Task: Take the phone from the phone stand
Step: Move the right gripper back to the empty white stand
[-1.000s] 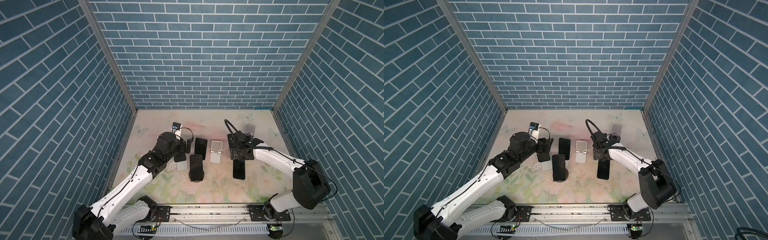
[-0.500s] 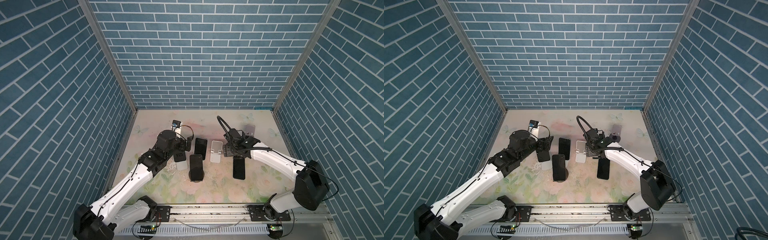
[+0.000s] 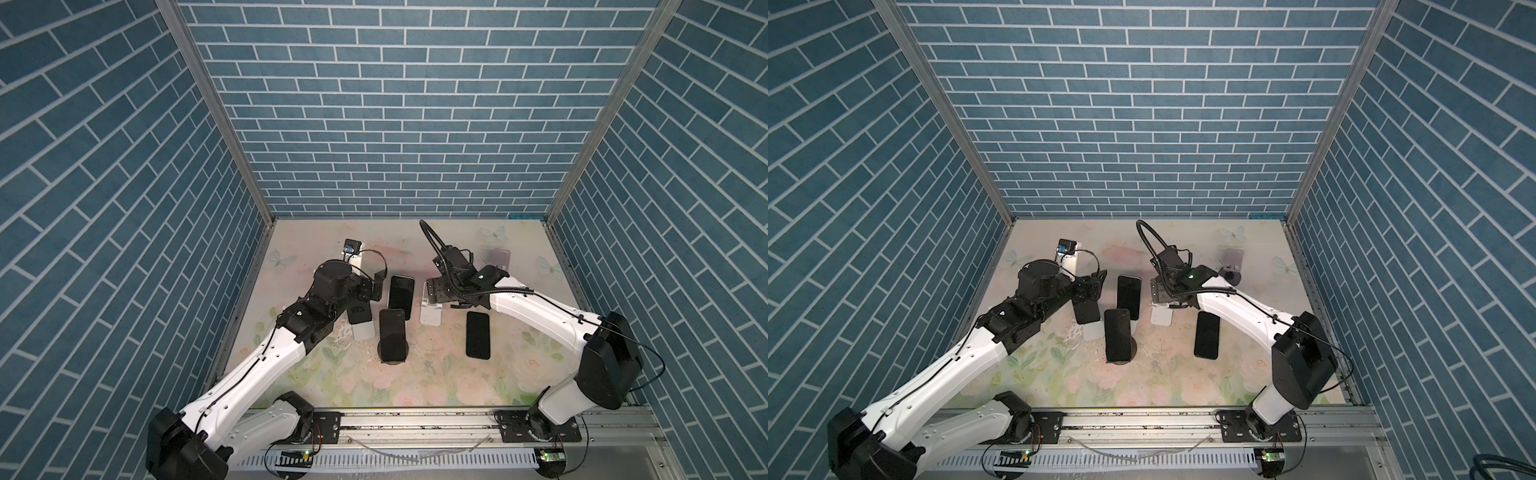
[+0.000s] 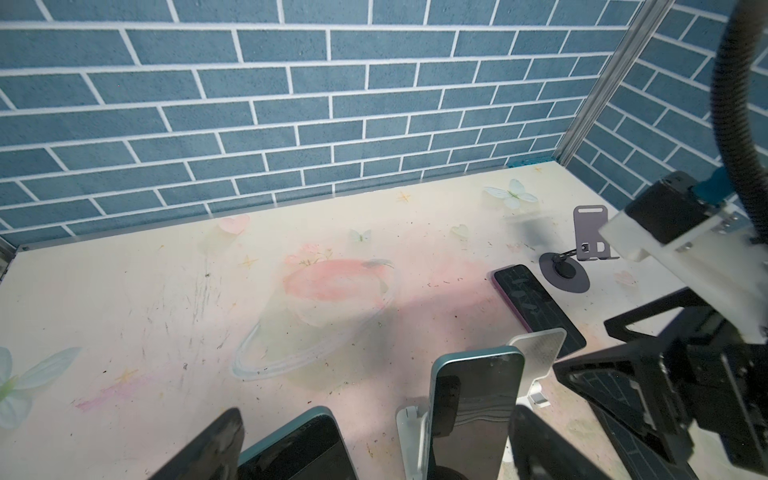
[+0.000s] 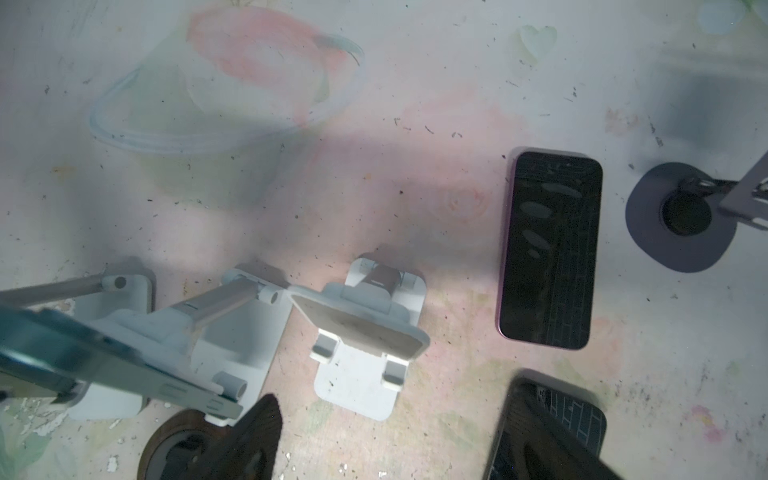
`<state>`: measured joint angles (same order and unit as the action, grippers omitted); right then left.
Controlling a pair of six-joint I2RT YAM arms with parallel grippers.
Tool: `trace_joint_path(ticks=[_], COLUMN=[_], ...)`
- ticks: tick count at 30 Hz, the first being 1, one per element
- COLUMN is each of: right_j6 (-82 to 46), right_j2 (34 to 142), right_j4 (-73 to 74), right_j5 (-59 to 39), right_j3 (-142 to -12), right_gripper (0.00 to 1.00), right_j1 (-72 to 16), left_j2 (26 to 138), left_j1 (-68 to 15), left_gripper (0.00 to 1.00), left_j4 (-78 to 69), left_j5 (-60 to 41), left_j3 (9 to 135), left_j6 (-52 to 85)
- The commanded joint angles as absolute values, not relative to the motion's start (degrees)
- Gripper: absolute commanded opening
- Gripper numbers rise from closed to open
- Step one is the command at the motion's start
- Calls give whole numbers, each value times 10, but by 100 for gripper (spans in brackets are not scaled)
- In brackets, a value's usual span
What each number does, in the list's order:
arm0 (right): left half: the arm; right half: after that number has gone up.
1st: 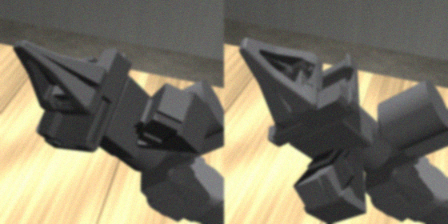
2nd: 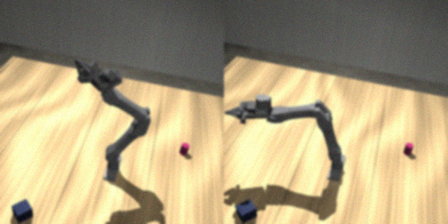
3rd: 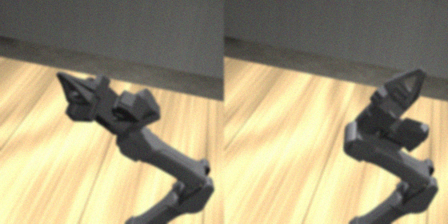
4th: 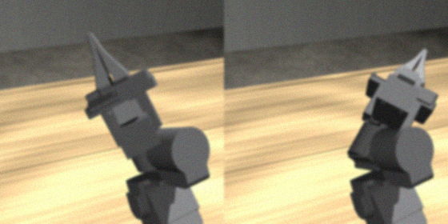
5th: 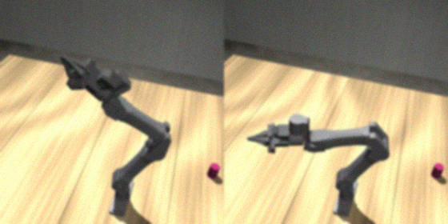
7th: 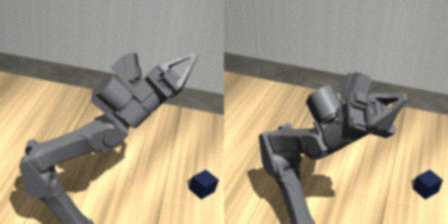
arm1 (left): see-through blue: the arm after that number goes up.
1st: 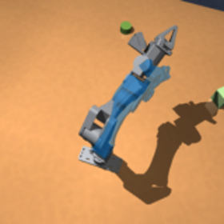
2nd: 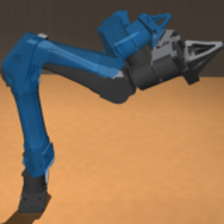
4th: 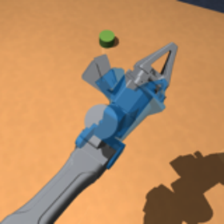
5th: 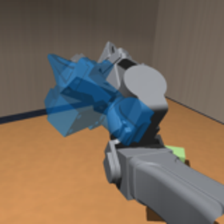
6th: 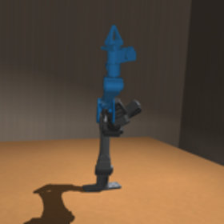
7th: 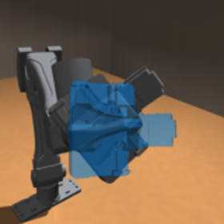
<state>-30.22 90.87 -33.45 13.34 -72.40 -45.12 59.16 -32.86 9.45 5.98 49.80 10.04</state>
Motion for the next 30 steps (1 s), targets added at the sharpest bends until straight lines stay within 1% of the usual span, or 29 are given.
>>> trace_joint_path(ticks=[1,10,15,23,30], right_j6=[-324,-331,-350,-366,-379], right_j2=[929,966,981,999,1020], right_j4=[-343,-343,-335,-292,-325], right_j5=[142,148,171,166,197], right_j3=[-762,-792,-789,-782,-802], right_gripper=[87,87,87,86,85], right_j1=[-454,-454,-453,-454,-454], left_j2=[591,578,572,566,573], left_j1=[-326,-326,-327,-326,-327], left_gripper=[99,99,100,100,100], left_j4=[83,68,71,78,71], left_j5=[58,63,64,68,67], left_j3=[499,481,477,481,482], left_j6=[99,103,104,100,102])
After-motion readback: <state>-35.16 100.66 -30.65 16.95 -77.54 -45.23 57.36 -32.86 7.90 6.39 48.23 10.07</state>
